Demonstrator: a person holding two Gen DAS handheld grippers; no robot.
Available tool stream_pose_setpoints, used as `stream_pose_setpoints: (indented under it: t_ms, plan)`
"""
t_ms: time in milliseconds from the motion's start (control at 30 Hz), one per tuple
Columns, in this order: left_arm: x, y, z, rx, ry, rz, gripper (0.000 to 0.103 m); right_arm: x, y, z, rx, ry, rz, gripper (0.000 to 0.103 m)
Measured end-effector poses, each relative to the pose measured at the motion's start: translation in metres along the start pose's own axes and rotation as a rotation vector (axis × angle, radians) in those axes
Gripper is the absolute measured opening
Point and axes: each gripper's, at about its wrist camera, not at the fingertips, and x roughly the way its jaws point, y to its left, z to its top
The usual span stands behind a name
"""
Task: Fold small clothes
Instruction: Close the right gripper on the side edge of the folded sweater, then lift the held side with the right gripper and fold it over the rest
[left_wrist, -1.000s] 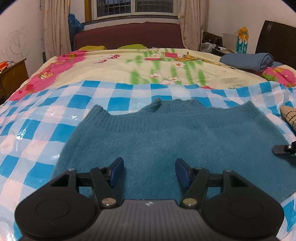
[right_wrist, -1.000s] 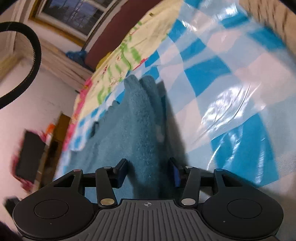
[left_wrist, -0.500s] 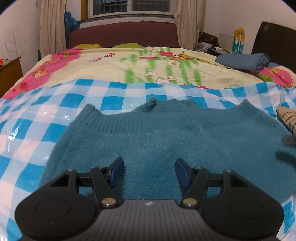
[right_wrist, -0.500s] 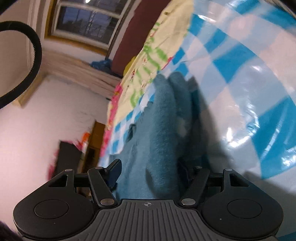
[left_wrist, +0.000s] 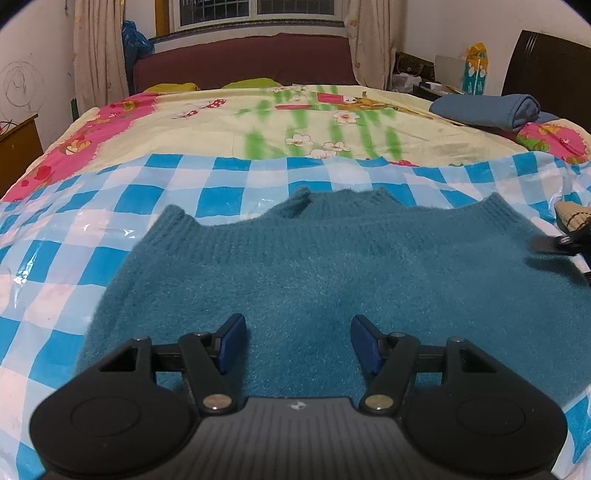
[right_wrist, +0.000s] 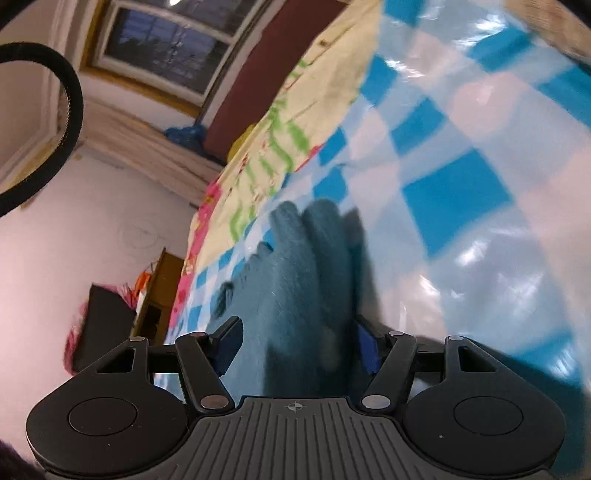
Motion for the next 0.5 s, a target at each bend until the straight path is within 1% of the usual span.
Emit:
stream_pose_setpoints:
  t_ms: [67,133,167,200,267,333,367,400,433,467,500]
  plan:
    - [0.000,0.001,0.000,-0.008,0.002,-0.001,0.068,0.015,0.003,-0.001,-0.048,0.046,-0.034,0.063]
    - [0.001,0.001,-0.001,-0.011,0.001,-0.001,0.068,0.021,0.005,-0.008,-0.104,0.056,-0.057,0.063]
    - [0.001,0.001,-0.001,-0.009,0.000,0.000,0.069,0.018,0.007,-0.010,-0.108,0.066,-0.042,0.064]
    - [0.001,0.001,-0.001,-0.008,-0.002,-0.001,0.069,0.016,0.006,-0.012,-0.084,0.096,-0.007,0.065]
    - [0.001,0.002,-0.001,-0.009,-0.007,-0.001,0.069,0.004,0.007,-0.021,-0.032,0.122,0.067,0.065]
    - [0.000,0.002,0.000,-0.008,-0.020,-0.006,0.068,-0.009,0.009,-0.031,-0.038,0.144,0.150,0.065]
    - [-0.002,0.000,0.000,-0.001,-0.035,-0.001,0.068,-0.009,0.007,-0.034,-0.034,0.146,0.163,0.065]
    - [-0.004,-0.003,0.001,0.015,-0.056,0.003,0.068,-0.006,0.004,-0.037,-0.011,0.145,0.144,0.062]
    - [-0.007,-0.009,0.002,0.034,-0.081,0.002,0.068,-0.003,0.003,-0.038,0.002,0.143,0.100,0.048]
    - [-0.011,-0.015,0.003,0.051,-0.109,-0.004,0.068,0.002,0.004,-0.039,0.000,0.143,0.039,0.043]
    - [-0.014,-0.022,0.005,0.073,-0.138,-0.015,0.068,0.004,0.007,-0.040,0.008,0.138,0.007,0.039]
